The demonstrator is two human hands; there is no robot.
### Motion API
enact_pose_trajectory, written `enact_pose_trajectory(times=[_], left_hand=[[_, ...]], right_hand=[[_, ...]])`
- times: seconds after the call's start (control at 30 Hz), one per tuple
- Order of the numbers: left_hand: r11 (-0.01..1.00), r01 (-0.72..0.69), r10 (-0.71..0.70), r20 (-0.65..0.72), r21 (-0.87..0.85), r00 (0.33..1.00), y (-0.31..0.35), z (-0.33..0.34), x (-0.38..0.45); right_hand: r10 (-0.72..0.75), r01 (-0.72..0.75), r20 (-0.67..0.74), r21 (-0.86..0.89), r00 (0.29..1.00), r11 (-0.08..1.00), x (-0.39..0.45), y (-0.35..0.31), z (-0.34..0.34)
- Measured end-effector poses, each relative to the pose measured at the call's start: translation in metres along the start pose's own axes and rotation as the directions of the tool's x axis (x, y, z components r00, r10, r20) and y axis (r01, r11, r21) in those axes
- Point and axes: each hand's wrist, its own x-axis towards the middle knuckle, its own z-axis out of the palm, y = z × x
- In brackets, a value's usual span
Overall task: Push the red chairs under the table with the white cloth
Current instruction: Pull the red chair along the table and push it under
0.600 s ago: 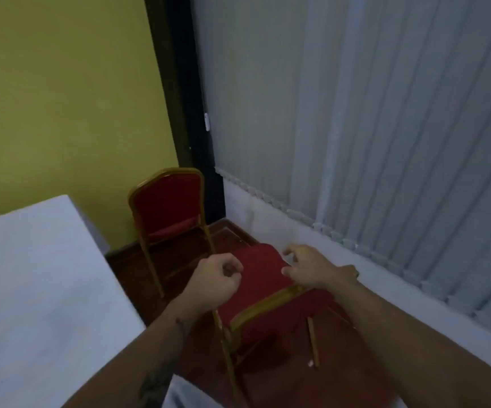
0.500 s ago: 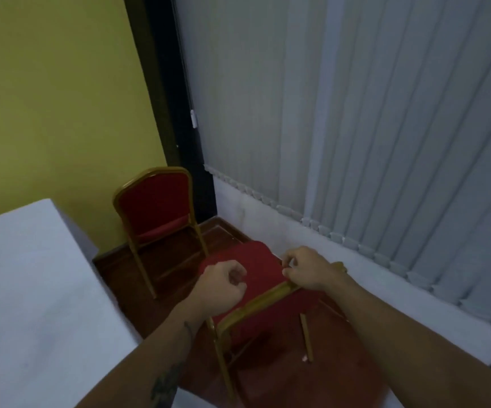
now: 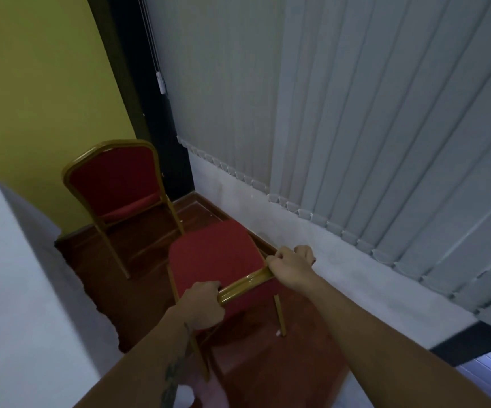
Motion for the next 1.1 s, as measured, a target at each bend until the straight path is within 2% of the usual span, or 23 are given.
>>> enact_pose_trajectory(times=[0.13, 0.23, 0.27, 0.3, 0.33, 0.37, 0.4, 0.43, 0.5, 0.6, 0.83, 1.1], left_hand=[[1.0, 0.011, -0.01, 0.025, -0.007, 1.0, -0.001, 0.002, 0.005], [0.999, 0.001, -0.001, 0.017, -0.05, 1.0, -0.005, 0.004, 0.006], [0.998, 0.002, -0.001, 0.013, -0.065, 1.0, -0.005, 0.004, 0.006], [0.997, 0.002, -0.001, 0.019, -0.078, 1.0, -0.007, 0.005, 0.005], [0.996, -0.002, 0.004, 0.027, -0.09, 1.0, -0.011, 0.005, 0.003], [0.995, -0.015, 0.018, 0.031, -0.099, 0.999, -0.015, 0.006, 0.001], [0.995, -0.034, 0.038, 0.039, -0.096, 0.999, -0.021, 0.005, 0.0], [0.995, -0.055, 0.059, 0.054, -0.082, 0.997, -0.025, 0.004, -0.001], [0.996, -0.075, 0.08, 0.095, -0.055, 0.992, -0.03, -0.002, -0.004], [0.997, -0.072, 0.075, 0.142, -0.028, 0.987, -0.031, -0.015, -0.012], [0.999, -0.048, 0.046, 0.129, 0.008, 0.991, -0.047, -0.032, -0.022], [0.996, 0.084, -0.08, 0.141, -0.022, 0.987, -0.045, -0.041, -0.023]], right_hand=[[0.09, -0.085, -0.065, 0.08, 0.994, 0.993, 0.004, -0.004, 0.011], [0.266, -0.214, -0.156, 0.287, 0.951, 0.934, -0.001, -0.013, 0.017], [0.353, -0.261, -0.161, 0.415, 0.922, 0.872, -0.003, -0.014, 0.018], [0.45, -0.313, -0.119, 0.563, 0.885, 0.765, -0.008, -0.015, 0.023], [0.522, -0.36, -0.022, 0.7, 0.853, 0.617, -0.011, -0.017, 0.029], [0.531, -0.392, 0.109, 0.799, 0.84, 0.456, -0.013, -0.018, 0.035], [0.477, -0.417, 0.241, 0.855, 0.846, 0.309, -0.014, -0.02, 0.039], [0.397, -0.434, 0.329, 0.876, 0.857, 0.211, -0.016, -0.024, 0.043], [0.308, -0.409, 0.356, 0.904, 0.882, 0.128, -0.016, -0.034, 0.049], [0.315, -0.349, 0.301, 0.931, 0.9, 0.107, -0.02, -0.048, 0.058], [0.259, -0.288, 0.242, 0.944, 0.935, 0.159, -0.027, -0.074, 0.067], [0.186, -0.339, 0.298, 0.906, 0.936, 0.254, -0.002, -0.091, 0.062]])
